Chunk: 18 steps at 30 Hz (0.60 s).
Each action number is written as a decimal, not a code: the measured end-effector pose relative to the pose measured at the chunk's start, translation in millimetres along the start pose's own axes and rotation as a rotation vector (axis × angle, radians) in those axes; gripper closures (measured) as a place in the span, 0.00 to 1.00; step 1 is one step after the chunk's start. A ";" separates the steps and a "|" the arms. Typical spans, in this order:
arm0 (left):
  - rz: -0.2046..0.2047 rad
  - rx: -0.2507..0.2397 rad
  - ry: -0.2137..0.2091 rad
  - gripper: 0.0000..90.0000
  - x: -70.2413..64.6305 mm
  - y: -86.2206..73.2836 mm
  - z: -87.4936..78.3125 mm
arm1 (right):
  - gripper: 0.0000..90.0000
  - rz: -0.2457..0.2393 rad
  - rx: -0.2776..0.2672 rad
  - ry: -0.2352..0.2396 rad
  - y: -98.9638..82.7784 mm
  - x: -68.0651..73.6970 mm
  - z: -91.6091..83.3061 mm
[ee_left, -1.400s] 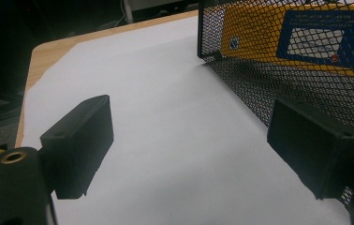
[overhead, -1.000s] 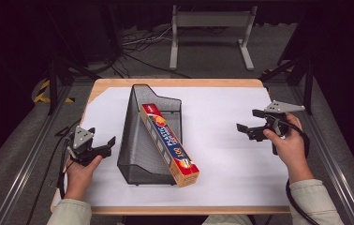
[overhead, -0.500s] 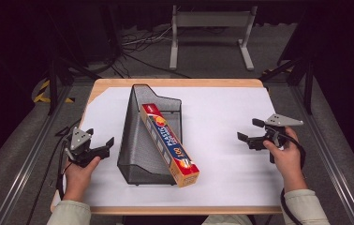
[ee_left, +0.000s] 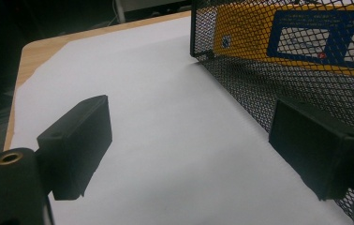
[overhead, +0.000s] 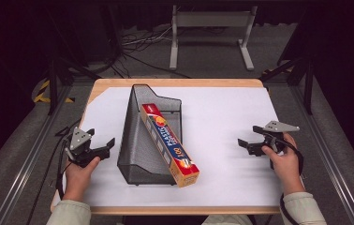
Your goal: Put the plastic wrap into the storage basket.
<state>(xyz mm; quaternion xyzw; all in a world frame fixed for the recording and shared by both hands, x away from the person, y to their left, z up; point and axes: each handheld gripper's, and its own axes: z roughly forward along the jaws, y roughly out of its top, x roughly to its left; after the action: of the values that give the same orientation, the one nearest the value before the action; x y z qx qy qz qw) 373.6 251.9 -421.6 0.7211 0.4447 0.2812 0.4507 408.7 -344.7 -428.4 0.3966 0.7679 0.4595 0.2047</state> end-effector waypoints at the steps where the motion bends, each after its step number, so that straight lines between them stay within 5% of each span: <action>1: 0.000 0.000 -0.003 0.16 0.0 -0.1 0.5 | 0.09 0.003 0.003 0.002 -1.1 -0.7 0.4; 18: 0.003 0.010 -0.011 0.16 0.0 -0.5 1.7 | 0.09 0.016 0.033 0.001 -9.0 -0.7 5.1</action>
<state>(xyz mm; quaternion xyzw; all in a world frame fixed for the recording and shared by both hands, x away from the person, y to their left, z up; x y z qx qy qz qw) 374.8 251.2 -422.9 0.7256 0.4426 0.2755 0.4491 408.8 -344.8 -438.7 0.4060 0.7723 0.4485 0.1939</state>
